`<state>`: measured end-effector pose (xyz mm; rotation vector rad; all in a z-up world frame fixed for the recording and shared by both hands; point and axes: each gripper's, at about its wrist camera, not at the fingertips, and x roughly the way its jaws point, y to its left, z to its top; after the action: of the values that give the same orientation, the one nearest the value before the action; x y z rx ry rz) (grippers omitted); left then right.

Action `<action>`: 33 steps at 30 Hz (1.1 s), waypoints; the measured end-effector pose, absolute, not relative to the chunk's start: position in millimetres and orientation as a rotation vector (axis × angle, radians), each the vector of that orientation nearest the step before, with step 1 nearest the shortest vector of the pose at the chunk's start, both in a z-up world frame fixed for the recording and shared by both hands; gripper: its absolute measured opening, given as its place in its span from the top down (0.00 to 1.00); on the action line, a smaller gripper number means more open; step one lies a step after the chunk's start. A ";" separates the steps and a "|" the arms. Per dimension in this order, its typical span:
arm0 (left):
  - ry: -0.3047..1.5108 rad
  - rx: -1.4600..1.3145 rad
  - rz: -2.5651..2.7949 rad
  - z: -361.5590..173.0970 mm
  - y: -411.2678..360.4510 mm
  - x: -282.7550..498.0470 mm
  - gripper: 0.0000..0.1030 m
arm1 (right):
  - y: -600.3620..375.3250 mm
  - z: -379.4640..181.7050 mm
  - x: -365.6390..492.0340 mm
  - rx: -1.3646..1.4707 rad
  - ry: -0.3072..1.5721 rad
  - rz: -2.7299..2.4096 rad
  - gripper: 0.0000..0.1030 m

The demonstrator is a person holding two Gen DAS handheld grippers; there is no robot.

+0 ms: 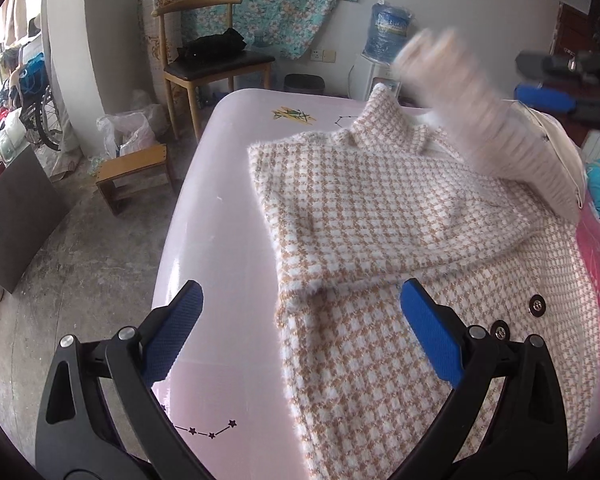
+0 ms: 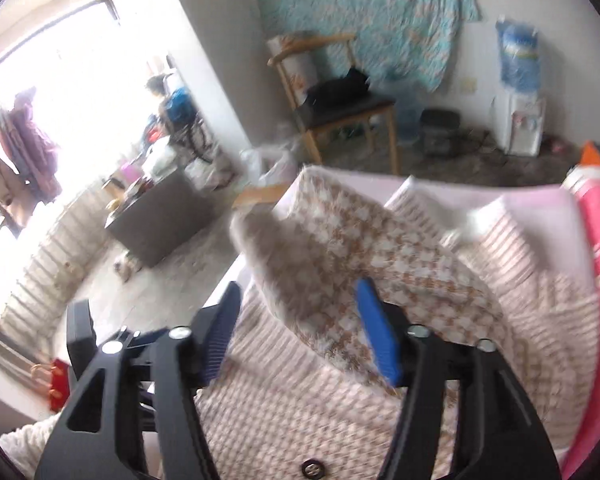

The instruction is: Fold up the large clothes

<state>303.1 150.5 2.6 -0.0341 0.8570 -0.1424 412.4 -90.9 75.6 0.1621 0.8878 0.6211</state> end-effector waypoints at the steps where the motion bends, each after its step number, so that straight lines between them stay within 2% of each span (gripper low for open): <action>1: 0.856 -0.034 -0.159 3.2 148.9 301.9 0.07 | -91.9 57.5 411.9 0.178 0.941 0.636 0.37; 5: 0.844 -0.023 -0.217 6.2 134.0 308.4 0.07 | -140.4 16.5 399.8 0.253 1.030 0.550 0.37; 13: 0.844 0.012 -0.228 0.5 91.8 369.9 0.08 | -304.9 25.0 372.1 0.338 0.941 0.204 0.37; 14: 0.863 0.014 -0.219 -3.9 87.3 381.3 0.11 | -320.1 24.7 375.8 0.357 0.939 0.174 0.37; 16: 0.933 0.013 -0.192 -16.8 80.6 410.1 0.30 | -342.4 18.3 386.6 0.388 0.948 0.125 0.39; 18: 1.012 -0.003 -0.158 -32.6 78.0 435.2 0.39 | -354.4 7.7 400.0 0.403 0.977 0.090 0.45; 20: 1.035 -0.029 -0.151 -41.5 77.3 447.2 0.41 | -354.1 -7.6 419.7 0.411 1.009 0.069 0.50; 21: 1.023 -0.031 -0.151 -40.1 76.1 449.1 0.48 | -357.3 -15.1 427.7 0.415 1.026 0.062 0.54; 22: 1.020 -0.029 -0.167 -38.4 73.8 450.3 0.64 | -357.2 -22.9 436.2 0.417 1.043 0.065 0.57; 23: 1.019 -0.025 -0.193 -36.8 70.3 450.7 0.72 | -350.0 -29.3 444.6 0.410 1.058 0.073 0.64; 24: 1.009 0.010 -0.181 -35.1 65.8 449.3 0.78 | -347.9 -34.3 449.7 0.398 1.069 0.082 0.77; 25: 0.992 0.055 -0.163 -32.9 62.0 447.8 0.93 | -344.9 -37.8 454.6 0.389 1.077 0.087 0.81; 26: 0.975 0.086 -0.164 -29.7 59.2 446.5 0.93 | -345.0 -38.7 455.7 0.385 1.072 0.080 0.88; 27: 0.950 0.082 -0.167 -22.9 59.1 444.0 0.94 | -344.8 -36.8 454.2 0.391 1.059 0.083 0.90; 31: 0.807 0.043 -0.178 16.5 63.5 434.8 0.94 | -344.7 -24.8 441.2 0.377 0.978 0.085 0.91; 33: 0.793 0.055 -0.151 17.8 61.5 440.2 0.94 | -344.1 -23.9 438.2 0.382 0.957 0.076 0.91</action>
<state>440.2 61.5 17.8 0.0549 0.7933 -0.1509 438.2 -344.1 -23.9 0.3824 0.9567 0.0757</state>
